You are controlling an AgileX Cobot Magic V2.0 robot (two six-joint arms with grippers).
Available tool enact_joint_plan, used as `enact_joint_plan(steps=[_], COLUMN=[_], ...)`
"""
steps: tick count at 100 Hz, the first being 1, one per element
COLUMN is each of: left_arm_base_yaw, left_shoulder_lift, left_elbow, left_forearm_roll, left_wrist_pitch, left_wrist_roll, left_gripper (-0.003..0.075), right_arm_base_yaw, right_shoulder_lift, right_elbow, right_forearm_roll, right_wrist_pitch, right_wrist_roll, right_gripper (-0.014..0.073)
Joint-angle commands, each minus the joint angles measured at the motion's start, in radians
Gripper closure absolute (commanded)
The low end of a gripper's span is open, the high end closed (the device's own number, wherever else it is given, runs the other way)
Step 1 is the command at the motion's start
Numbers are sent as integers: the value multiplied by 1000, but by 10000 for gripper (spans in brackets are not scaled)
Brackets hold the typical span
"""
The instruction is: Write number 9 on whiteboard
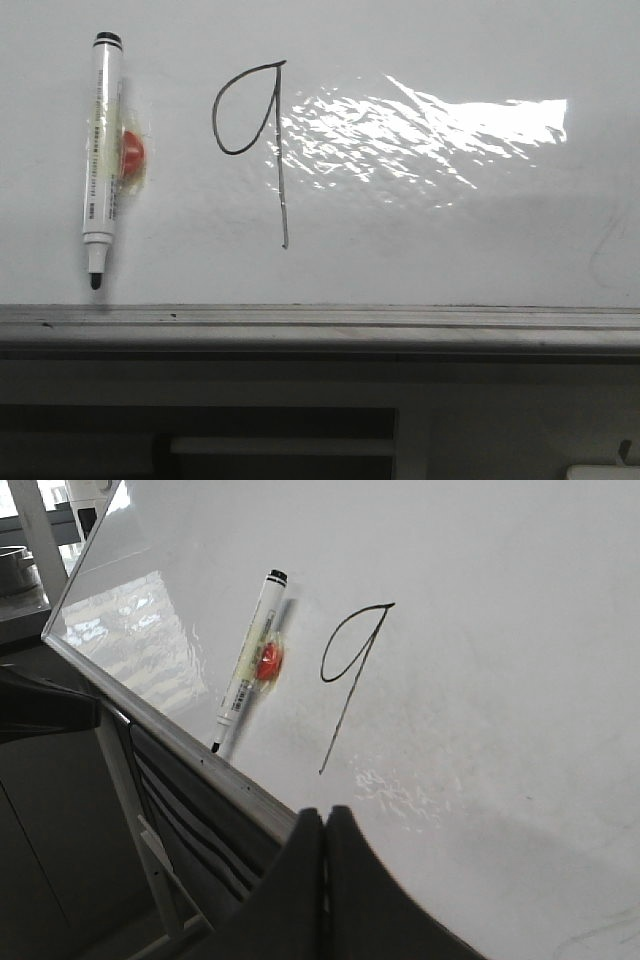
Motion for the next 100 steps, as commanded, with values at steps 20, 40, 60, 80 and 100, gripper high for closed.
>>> enact_joint_plan(steps=[20,40,60,80,100], left_arm_base_yaw=[235,476,627,686,688], left_shoulder_lift=[-204,-330,-336,-336,-336], left_elbow=[18,18,18,18,18], left_forearm_roll=[5,22,22,86,235], left_wrist_pitch=[147,254,292,350,350], left_wrist_roll=[-3,262,275,216,-1], left_gripper=[741,741,741,741,741], right_arm_base_yaw=[-1,-1,-1,-1,-1], right_shoulder_lift=[5,5,5,5,5], right_elbow=[-26,-26,-26,-26,-26], right_forearm_roll=[-17,-17,-17,-17,-17], right_wrist_pitch=[-68,-66,-68,-68,-68], right_wrist_roll=[-8,-8,-8,-8,-8], right_gripper=[661,661,661,661,661])
